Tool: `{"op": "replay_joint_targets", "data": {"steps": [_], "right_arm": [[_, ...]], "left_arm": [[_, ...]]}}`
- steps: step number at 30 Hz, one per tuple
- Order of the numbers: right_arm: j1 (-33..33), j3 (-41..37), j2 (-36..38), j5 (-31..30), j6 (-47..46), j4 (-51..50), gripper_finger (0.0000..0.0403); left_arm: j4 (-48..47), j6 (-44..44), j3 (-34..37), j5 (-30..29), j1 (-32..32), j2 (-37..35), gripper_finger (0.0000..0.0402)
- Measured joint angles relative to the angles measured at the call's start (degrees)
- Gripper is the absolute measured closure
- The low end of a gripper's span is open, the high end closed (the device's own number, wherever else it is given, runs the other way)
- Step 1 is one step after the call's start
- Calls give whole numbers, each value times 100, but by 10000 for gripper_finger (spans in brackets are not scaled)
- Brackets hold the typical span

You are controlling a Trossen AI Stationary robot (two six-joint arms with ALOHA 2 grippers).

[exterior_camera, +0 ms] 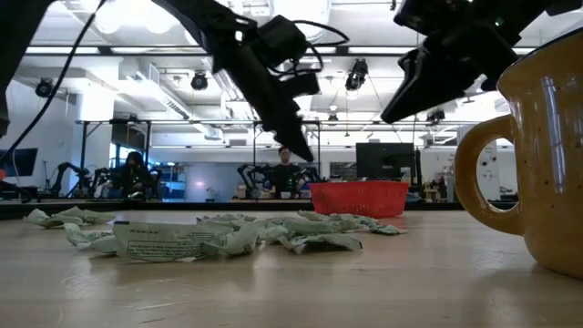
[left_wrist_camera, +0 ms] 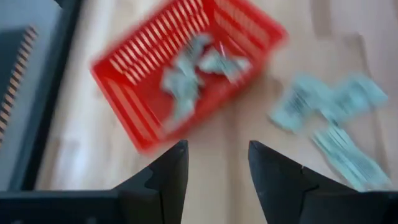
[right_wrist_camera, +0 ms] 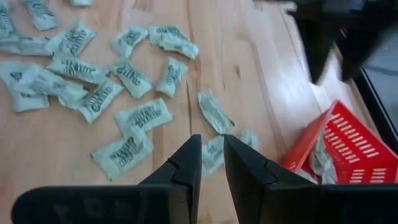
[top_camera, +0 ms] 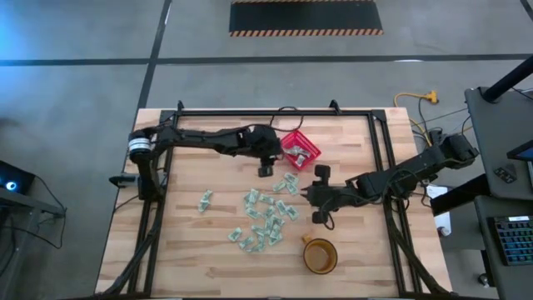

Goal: Pick and place Stevia / Truvia into bins
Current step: Put the stevia packet into the red basket

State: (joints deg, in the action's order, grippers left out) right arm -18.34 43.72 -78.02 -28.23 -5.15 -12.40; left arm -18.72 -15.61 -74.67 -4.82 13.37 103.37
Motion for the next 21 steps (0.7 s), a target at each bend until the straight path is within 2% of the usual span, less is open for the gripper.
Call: {"op": "replay_joint_targets", "data": {"steps": [4, 11, 15, 21], "right_arm": [[59, -70, 0, 23, -13, 267, 342], [168, -279, -144, 219, 58, 685, 331], [280, -292, -518, 472, 241, 1054, 325], [487, -206, -1294, 482, 363, 1150, 316]], "left_arm": [[-483, 185, 392, 8, -212, -324, 250], [-366, 561, 1604, 72, -647, -918, 250], [-27, 766, 2212, 68, -841, -1285, 250], [255, 783, 2640, 59, -975, -1898, 250]]}}
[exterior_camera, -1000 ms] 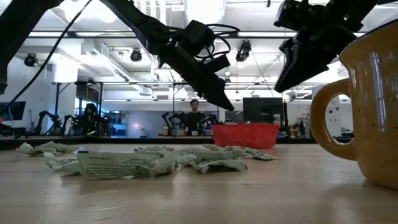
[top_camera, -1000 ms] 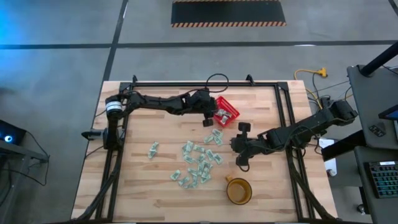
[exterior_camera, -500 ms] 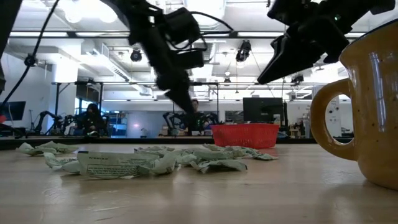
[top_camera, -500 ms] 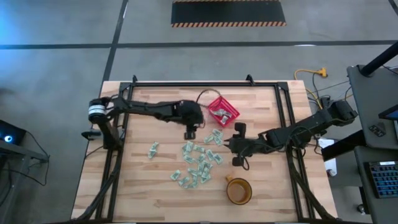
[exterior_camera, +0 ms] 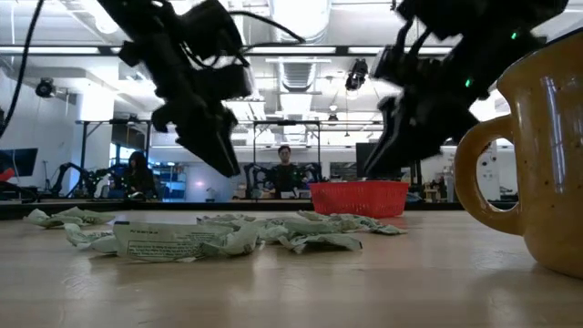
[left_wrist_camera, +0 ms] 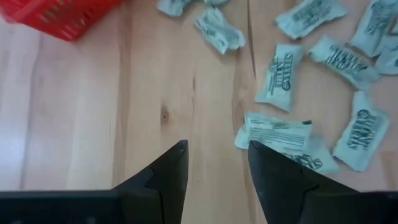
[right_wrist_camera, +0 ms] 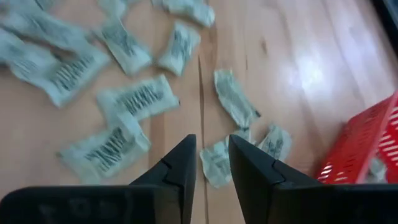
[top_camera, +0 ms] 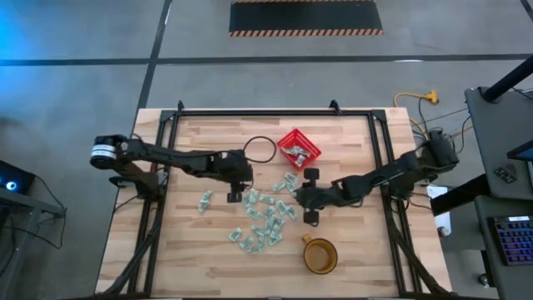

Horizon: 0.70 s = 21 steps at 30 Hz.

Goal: Pick and place Stevia / Truvia into bins
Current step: Put the stevia packet into the red basket

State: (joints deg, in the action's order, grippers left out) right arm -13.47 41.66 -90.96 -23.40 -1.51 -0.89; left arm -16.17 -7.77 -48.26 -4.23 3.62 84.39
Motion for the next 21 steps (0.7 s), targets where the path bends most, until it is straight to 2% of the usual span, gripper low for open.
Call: {"op": "replay_joint_targets", "data": {"steps": [6, 9, 13, 21], "right_arm": [[219, 152, -596, 14, -28, -12, 308], [331, 209, -711, 266, -68, 7, 305], [501, 211, -741, 665, -323, -17, 298], [748, 207, -755, 1053, -909, -53, 280]], "left_arm": [[226, -4, 251, -21, -108, -542, 250], [266, -4, 367, -15, -118, -756, 250], [284, -4, 380, -18, -125, -852, 250], [370, -6, 375, -15, -133, -856, 250]]}}
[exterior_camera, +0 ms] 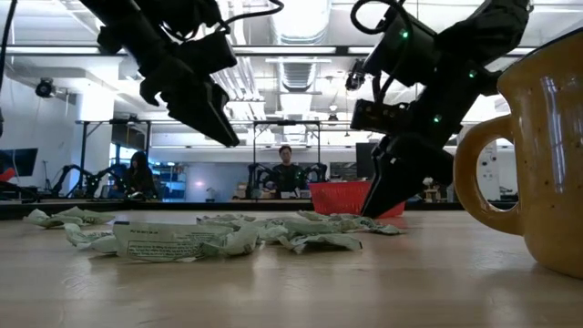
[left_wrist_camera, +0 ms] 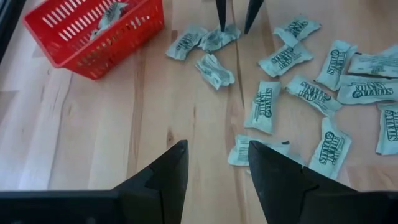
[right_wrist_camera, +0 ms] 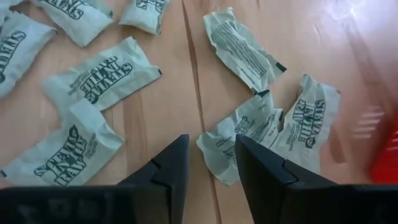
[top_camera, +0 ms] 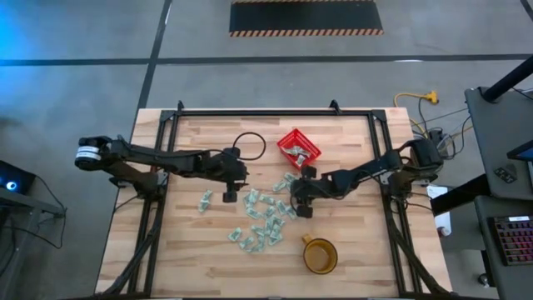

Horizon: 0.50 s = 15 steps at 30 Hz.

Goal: Pick and place Stevia / Truvia into bins
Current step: Put the stevia packet into the red basket

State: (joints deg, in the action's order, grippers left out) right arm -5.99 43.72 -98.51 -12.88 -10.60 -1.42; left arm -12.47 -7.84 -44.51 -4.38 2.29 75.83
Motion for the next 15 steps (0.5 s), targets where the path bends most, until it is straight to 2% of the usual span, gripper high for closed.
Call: {"op": "replay_joint_targets", "data": {"steps": [8, 15], "right_arm": [[8, 0, -3, 8, -279, -10, 276], [60, 2, -3, 73, -733, -251, 296]], "left_arm": [[0, 0, 0, 0, 2, 7, 250], [0, 0, 0, 2, 2, 9, 250]]}}
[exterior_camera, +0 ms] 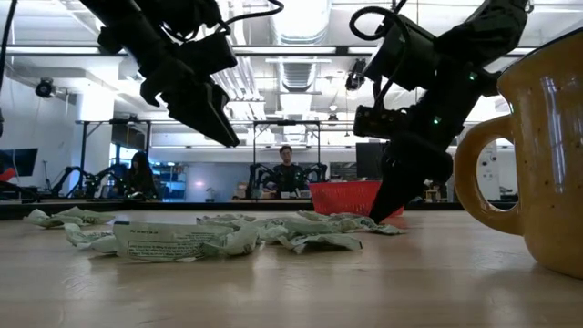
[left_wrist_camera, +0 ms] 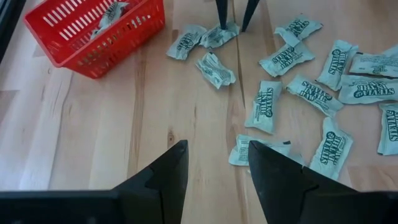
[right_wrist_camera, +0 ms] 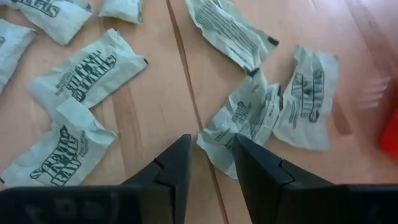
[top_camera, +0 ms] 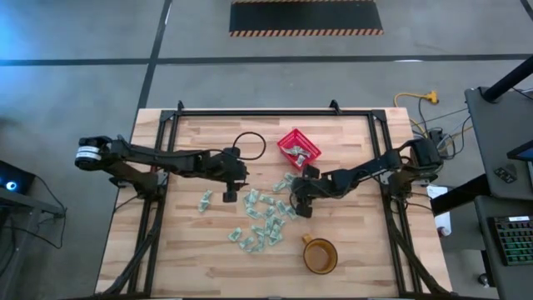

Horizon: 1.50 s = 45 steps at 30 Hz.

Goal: Pick and place Stevia / Truvia into bins
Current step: Put the stevia packet into the red basket

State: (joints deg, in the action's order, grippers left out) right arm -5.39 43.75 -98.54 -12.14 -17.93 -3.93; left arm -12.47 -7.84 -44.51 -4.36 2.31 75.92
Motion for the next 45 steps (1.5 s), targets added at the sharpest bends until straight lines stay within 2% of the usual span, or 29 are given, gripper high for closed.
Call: {"op": "replay_joint_targets", "data": {"steps": [6, 13, 22, 30, 32, 37, 39, 45], "right_arm": [[28, 15, 7, 62, -161, -208, 327], [33, 13, 13, 281, 48, -240, 388], [-3, 173, 131, 436, 338, -412, 394], [-155, 536, 559, 311, 1303, -342, 394], [-153, 598, 688, 24, 1530, -314, 394], [-66, 658, 808, -1597, 1843, -479, 394], [53, 673, 815, -2045, 1839, -550, 394], [549, 658, 746, -2199, 1338, -839, 394]], "left_arm": [[7, 0, 0, 0, 0, 0, 250], [7, -1, 0, 0, 0, 0, 250], [7, -2, 0, 1, 0, 2, 250], [4, -4, 0, 2, 0, 2, 250], [4, -5, 0, 4, 0, 2, 250], [4, -4, 2, 2, 2, 2, 250], [4, -4, 2, 2, 0, 4, 250], [4, -4, 2, 2, 2, 4, 250]]}}
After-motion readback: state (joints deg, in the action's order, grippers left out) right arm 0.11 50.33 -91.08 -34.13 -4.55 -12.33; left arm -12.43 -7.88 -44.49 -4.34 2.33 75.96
